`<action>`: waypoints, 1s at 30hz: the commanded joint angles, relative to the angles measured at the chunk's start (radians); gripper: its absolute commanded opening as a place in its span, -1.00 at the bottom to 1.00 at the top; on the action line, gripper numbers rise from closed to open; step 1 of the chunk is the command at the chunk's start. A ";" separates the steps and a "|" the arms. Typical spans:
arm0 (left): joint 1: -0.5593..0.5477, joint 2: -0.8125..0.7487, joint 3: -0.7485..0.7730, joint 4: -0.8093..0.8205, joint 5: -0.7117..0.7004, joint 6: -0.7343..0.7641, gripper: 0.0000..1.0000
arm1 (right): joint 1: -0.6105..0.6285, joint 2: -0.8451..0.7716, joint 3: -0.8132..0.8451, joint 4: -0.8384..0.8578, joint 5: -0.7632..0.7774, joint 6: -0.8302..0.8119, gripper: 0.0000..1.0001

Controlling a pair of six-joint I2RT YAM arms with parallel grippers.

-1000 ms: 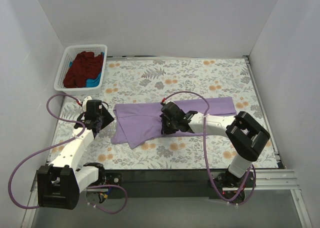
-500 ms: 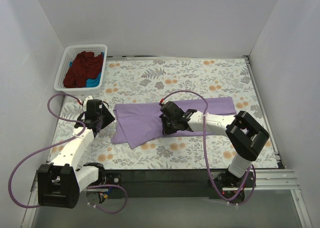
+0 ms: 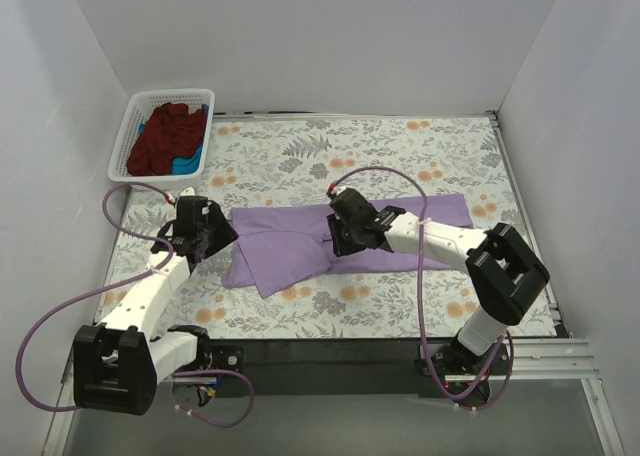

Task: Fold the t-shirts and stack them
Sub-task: Fold the tshirt

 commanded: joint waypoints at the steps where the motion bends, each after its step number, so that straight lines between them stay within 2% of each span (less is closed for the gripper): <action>1: -0.055 0.038 0.082 0.014 0.031 -0.003 0.01 | -0.144 -0.094 -0.006 -0.040 0.076 -0.067 -0.24; 6: -0.159 0.176 0.156 0.019 -0.041 -0.017 -0.03 | -0.349 -0.150 -0.036 -0.015 0.083 -0.147 -0.17; 9: -0.164 0.298 0.204 0.037 -0.055 -0.038 -0.12 | -0.540 -0.142 -0.058 0.021 0.031 -0.165 -0.14; 19: -0.118 0.543 0.297 0.040 -0.098 -0.069 -0.33 | -0.944 -0.059 -0.211 0.222 -0.210 -0.113 -0.15; 25: -0.082 0.616 0.329 0.003 -0.106 -0.072 -0.36 | -1.108 -0.024 -0.303 0.273 -0.256 -0.040 -0.16; 30: -0.073 0.595 0.360 -0.015 -0.106 -0.068 -0.28 | -1.144 -0.094 -0.328 0.262 -0.272 -0.032 -0.16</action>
